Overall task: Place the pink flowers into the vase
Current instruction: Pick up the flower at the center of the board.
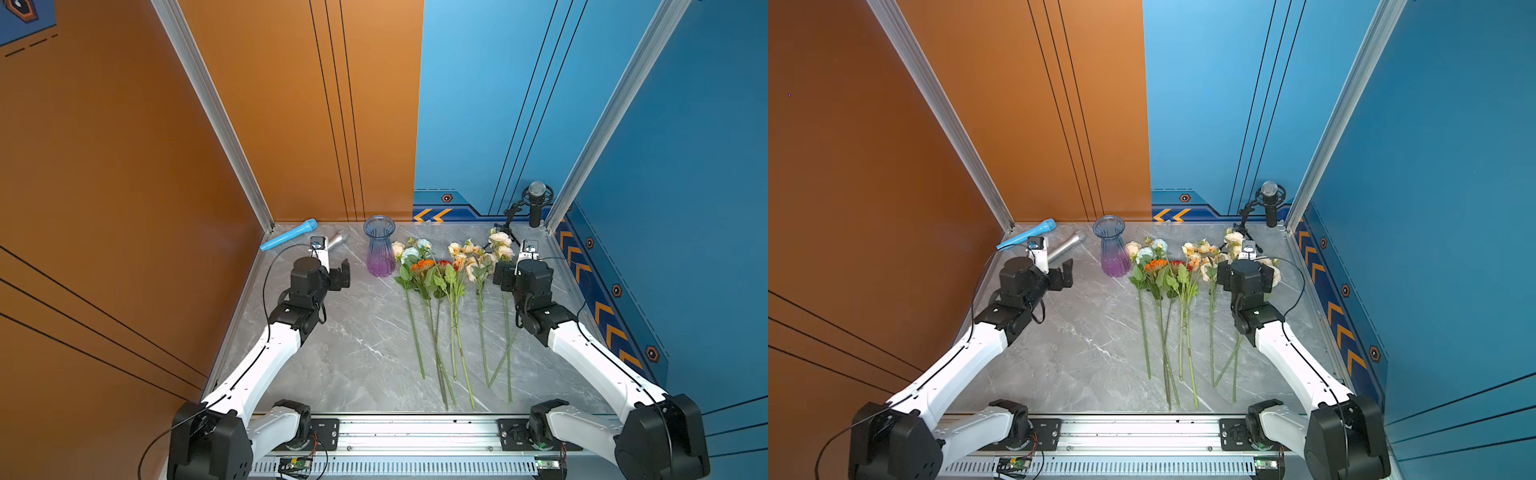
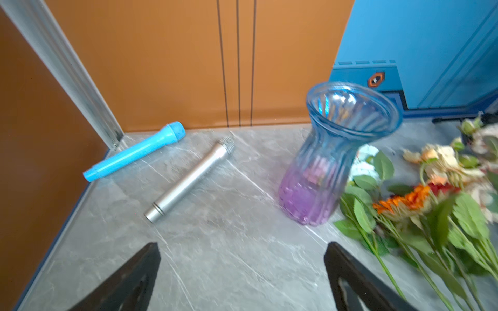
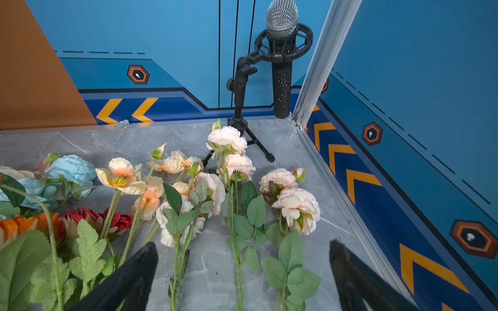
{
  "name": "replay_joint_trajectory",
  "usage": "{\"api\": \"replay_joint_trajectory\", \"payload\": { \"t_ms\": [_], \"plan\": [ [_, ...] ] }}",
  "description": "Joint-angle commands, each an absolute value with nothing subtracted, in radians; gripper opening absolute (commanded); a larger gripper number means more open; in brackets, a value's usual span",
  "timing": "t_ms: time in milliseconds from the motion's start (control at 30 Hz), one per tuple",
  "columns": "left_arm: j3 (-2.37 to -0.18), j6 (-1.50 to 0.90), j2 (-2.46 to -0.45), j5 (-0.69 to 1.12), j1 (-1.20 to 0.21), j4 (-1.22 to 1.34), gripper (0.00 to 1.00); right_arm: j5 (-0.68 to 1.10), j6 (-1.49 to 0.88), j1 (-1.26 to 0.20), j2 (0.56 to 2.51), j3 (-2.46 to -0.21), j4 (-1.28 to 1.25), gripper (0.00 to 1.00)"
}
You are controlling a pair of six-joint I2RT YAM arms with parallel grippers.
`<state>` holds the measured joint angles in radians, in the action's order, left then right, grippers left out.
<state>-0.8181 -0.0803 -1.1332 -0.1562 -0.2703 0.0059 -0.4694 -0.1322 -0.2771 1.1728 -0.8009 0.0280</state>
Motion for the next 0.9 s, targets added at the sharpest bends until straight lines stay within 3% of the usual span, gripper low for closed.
{"api": "replay_joint_trajectory", "payload": {
  "t_ms": [0, 200, 467, 567, 767, 867],
  "plan": [
    [-0.875, -0.106, -1.119, -0.111, -0.332, -0.226, 0.98, -0.543, -0.254, -0.325, 1.218, -0.89, 0.324, 1.0],
    [-0.882, -0.122, -1.048, 0.051, -0.384, -0.295, 0.98, -0.521, -0.383, -0.39, 1.352, -1.074, 0.617, 1.0],
    [-0.862, -0.071, -0.887, 0.071, -0.474, -0.425, 0.98, -0.457, -0.5, -0.584, 1.477, -1.217, 0.748, 1.0],
    [-0.85, -0.058, -0.831, 0.023, -0.483, -0.466, 0.98, -0.415, -0.513, -0.669, 1.546, -1.266, 0.754, 0.93],
    [-0.819, -0.024, -0.716, 0.016, -0.486, -0.517, 0.98, -0.322, -0.534, -0.791, 1.712, -1.356, 0.755, 0.67],
    [-0.802, -0.009, -0.663, 0.026, -0.486, -0.523, 0.98, -0.293, -0.543, -0.824, 1.784, -1.392, 0.75, 0.63]
  ]
}}
